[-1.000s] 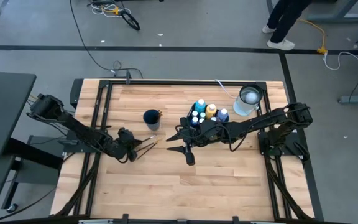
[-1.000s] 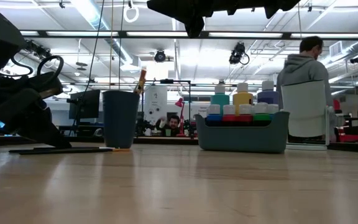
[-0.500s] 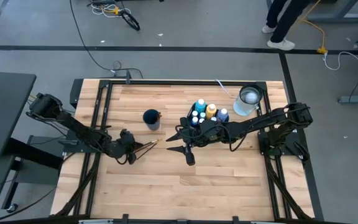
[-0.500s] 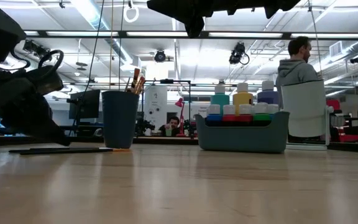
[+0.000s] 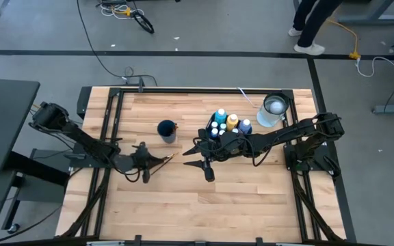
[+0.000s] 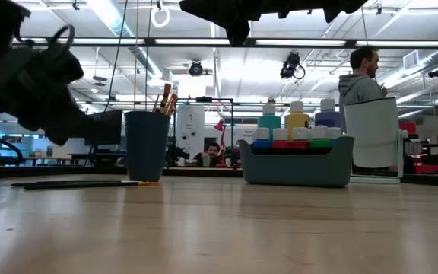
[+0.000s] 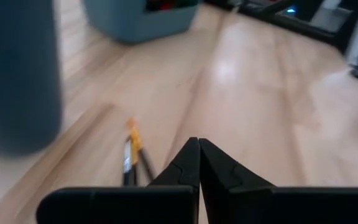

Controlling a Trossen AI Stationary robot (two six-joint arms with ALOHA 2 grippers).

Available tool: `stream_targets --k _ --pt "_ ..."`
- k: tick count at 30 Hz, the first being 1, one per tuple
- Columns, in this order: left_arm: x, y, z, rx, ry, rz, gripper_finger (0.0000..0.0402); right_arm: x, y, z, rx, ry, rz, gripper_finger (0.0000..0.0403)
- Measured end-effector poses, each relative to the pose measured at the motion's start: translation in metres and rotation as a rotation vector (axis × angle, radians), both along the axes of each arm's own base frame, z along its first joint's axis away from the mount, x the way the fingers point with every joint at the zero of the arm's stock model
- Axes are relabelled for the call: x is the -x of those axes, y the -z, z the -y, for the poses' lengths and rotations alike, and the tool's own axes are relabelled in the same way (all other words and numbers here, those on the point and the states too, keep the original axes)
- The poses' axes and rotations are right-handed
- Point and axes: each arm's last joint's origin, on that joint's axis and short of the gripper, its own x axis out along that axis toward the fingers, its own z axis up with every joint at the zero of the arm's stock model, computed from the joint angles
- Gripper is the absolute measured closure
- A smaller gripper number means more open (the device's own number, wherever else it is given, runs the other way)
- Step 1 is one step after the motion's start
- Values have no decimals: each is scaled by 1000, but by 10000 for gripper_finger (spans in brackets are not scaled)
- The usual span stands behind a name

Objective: Pick & Place Paint Supplies
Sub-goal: Put the silver paintbrush into the blue cup

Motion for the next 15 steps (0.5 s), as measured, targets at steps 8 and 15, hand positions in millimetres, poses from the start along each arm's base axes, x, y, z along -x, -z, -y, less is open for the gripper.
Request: stream_targets --k 8,15 --pt "-19 -46 25 -158 67 150 399 0 0 0 0 0 1 242" --pt "-19 -104 43 -275 -4 306 399 1 0 -4 -5 -11 -3 242"
